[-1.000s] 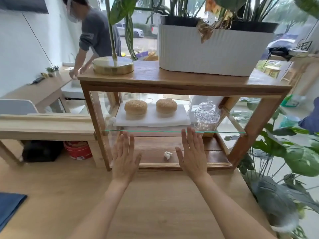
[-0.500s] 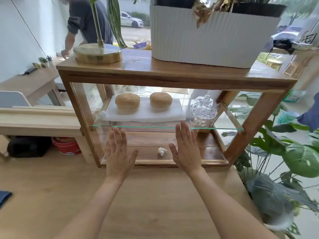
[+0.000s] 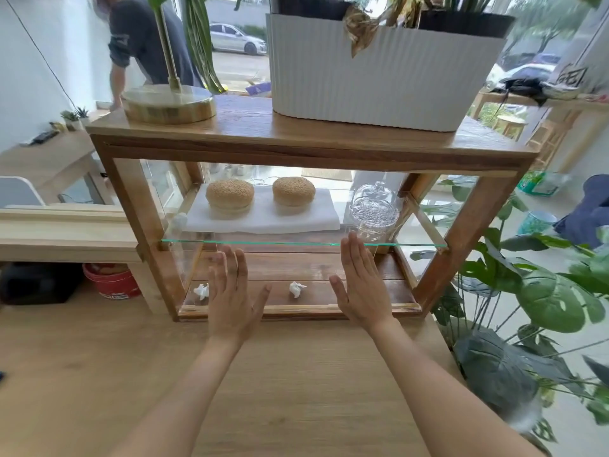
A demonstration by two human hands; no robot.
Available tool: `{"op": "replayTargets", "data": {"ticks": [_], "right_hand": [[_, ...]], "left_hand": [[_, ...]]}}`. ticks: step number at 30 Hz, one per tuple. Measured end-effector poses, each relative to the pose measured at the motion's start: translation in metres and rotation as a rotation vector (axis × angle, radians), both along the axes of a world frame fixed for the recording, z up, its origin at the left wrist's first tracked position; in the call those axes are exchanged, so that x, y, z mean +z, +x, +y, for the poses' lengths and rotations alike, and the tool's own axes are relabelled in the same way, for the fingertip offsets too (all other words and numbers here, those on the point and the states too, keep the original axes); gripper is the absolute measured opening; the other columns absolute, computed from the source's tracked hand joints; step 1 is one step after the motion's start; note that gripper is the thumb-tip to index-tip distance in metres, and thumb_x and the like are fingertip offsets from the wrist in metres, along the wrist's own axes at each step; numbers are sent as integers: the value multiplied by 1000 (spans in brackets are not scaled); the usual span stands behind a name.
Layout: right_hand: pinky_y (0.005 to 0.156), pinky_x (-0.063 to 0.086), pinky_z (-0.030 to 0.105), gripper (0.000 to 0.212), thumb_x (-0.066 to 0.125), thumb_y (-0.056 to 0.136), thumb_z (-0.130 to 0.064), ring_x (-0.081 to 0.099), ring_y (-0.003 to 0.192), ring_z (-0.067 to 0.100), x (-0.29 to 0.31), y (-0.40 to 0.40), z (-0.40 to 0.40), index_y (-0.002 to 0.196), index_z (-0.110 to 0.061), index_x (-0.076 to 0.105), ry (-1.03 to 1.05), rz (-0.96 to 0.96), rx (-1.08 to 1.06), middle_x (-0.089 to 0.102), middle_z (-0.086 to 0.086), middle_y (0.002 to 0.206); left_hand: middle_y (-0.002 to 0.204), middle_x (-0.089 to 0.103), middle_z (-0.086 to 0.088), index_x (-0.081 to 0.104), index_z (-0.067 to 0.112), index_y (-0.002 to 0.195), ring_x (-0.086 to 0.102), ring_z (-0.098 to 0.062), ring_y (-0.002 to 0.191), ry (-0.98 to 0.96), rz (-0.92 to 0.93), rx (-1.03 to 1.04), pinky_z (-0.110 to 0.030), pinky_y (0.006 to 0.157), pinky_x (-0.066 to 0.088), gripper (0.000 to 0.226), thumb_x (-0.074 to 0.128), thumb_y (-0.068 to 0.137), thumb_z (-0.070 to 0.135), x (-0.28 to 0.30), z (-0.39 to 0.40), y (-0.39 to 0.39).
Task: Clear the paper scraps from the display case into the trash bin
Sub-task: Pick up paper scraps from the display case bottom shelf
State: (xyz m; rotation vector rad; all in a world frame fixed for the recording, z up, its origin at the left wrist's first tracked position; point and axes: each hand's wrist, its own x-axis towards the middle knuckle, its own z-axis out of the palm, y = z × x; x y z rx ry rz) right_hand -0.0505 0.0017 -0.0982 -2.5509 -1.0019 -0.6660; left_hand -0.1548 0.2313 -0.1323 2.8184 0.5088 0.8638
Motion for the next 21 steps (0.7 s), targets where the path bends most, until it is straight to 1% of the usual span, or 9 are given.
{"op": "replayTargets", "data": {"ticks": [3, 4, 7, 10, 12, 14, 16, 19, 21], "right_hand": [[122, 4, 34, 66, 10, 99, -50, -12, 148, 12, 0, 3, -11, 149, -20, -20, -11, 10, 11, -23, -6, 158], [122, 5, 35, 66, 10, 99, -50, -12, 148, 13, 0, 5, -15, 149, -20, -21, -18, 15, 6, -23, -6, 158], [122, 3, 35, 65, 7, 99, -51, -12, 148, 13, 0, 9, -29, 149, -19, -19, -27, 35, -27, -23, -5, 158], [122, -3, 30, 65, 5, 99, -50, -12, 148, 13, 0, 14, -45, 150, -12, -11, -55, 37, -69, -21, -2, 159], [122, 1, 33, 66, 3, 99, -50, -13, 148, 13, 1, 20, -58, 150, -14, -16, -77, 31, -87, -23, -2, 158], [122, 2, 34, 66, 3, 99, -51, -15, 148, 13, 2, 23, -70, 148, -16, -23, -85, 18, -94, -27, -3, 157], [122, -4, 29, 67, 7, 99, -50, -15, 148, 13, 3, 25, -83, 149, -15, -21, -90, 17, -115, -26, -1, 158], [122, -5, 28, 69, 10, 99, -51, -10, 149, 16, 3, 30, -99, 150, -13, -17, -109, 50, -167, -19, 3, 159], [122, -3, 31, 71, 10, 99, -53, -8, 149, 18, 2, 33, -109, 150, -13, -19, -127, 65, -191, -19, 4, 159]], "left_hand": [[158, -24, -5, -20, 15, 149, -24, -19, 146, 4, -20, -12, -34, 118, -11, 82, 10, 92, 64, 1, -15, 5], [157, -26, -3, -20, 14, 149, -24, -19, 146, 9, -25, -19, -34, 119, -13, 81, 9, 92, 64, 0, -19, 7], [157, -26, -2, -18, 15, 150, -23, -18, 146, 9, -33, -30, -35, 119, -10, 81, 8, 92, 65, -3, -32, 14], [158, -25, -1, -18, 17, 150, -22, -18, 147, 1, -43, -37, -37, 119, -6, 82, 16, 92, 63, -6, -49, 23], [158, -23, -2, -15, 15, 150, -20, -19, 147, 3, -60, -37, -38, 119, -4, 84, 25, 91, 60, -7, -62, 28], [158, -22, -3, -13, 15, 151, -19, -19, 147, 6, -71, -49, -39, 119, -2, 81, 23, 93, 58, -7, -74, 34], [158, -22, -2, -13, 15, 151, -19, -19, 147, 1, -72, -70, -40, 119, 0, 77, 15, 94, 60, -8, -86, 39], [159, -20, -3, -8, 15, 151, -18, -19, 148, -6, -53, -84, -41, 118, 2, 82, 26, 91, 59, -8, -104, 46], [159, -20, -3, -5, 14, 151, -18, -19, 147, -4, -43, -87, -41, 119, 2, 82, 28, 90, 58, -8, -116, 50]]}}
